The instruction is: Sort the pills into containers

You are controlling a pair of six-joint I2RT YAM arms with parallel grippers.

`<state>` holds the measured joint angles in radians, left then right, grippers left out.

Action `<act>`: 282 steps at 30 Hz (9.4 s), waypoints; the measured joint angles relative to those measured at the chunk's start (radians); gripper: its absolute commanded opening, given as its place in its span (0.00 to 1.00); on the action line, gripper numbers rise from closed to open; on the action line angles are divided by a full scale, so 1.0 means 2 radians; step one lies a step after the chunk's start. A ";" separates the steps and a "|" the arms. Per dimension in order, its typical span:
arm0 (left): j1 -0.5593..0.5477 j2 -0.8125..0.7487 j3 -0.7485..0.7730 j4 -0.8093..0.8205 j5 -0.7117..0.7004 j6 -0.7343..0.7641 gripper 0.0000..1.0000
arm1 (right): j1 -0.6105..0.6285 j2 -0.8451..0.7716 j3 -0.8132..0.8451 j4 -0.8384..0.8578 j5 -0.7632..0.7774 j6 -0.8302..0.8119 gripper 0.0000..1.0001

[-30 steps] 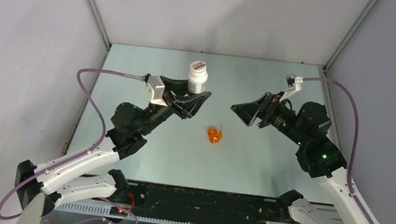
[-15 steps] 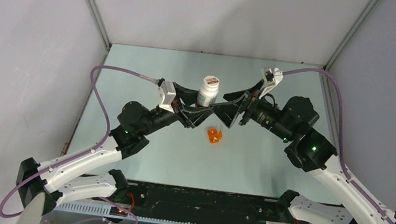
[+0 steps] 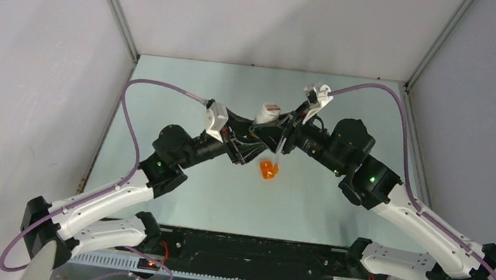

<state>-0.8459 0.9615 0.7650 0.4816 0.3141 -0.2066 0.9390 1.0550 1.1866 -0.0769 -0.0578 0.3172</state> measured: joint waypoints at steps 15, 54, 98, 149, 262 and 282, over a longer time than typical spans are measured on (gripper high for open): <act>0.000 -0.113 -0.019 -0.147 -0.131 -0.010 0.99 | 0.006 0.059 -0.005 -0.001 0.084 -0.014 0.14; 0.181 -0.178 0.000 -0.451 -0.254 -0.195 0.99 | 0.112 0.456 -0.128 0.410 0.192 -0.101 0.94; 0.257 -0.058 -0.104 -0.393 -0.077 -0.254 0.51 | -0.012 0.263 -0.059 0.033 -0.016 0.169 0.59; 0.258 -0.180 -0.101 -0.545 -0.301 -0.255 0.57 | 0.050 0.524 0.273 -0.286 -0.002 -0.165 0.39; 0.259 -0.199 -0.073 -0.536 -0.292 -0.213 0.51 | 0.026 0.580 0.404 -0.434 0.227 0.214 0.46; 0.259 -0.202 -0.074 -0.507 -0.254 -0.217 0.64 | 0.005 0.524 0.391 -0.403 0.172 0.220 0.69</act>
<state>-0.3283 0.5579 0.6170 -0.5320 -0.1940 -0.6403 0.9482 2.1029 1.9690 -0.8825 0.2855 0.7578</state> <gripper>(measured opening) 0.630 0.744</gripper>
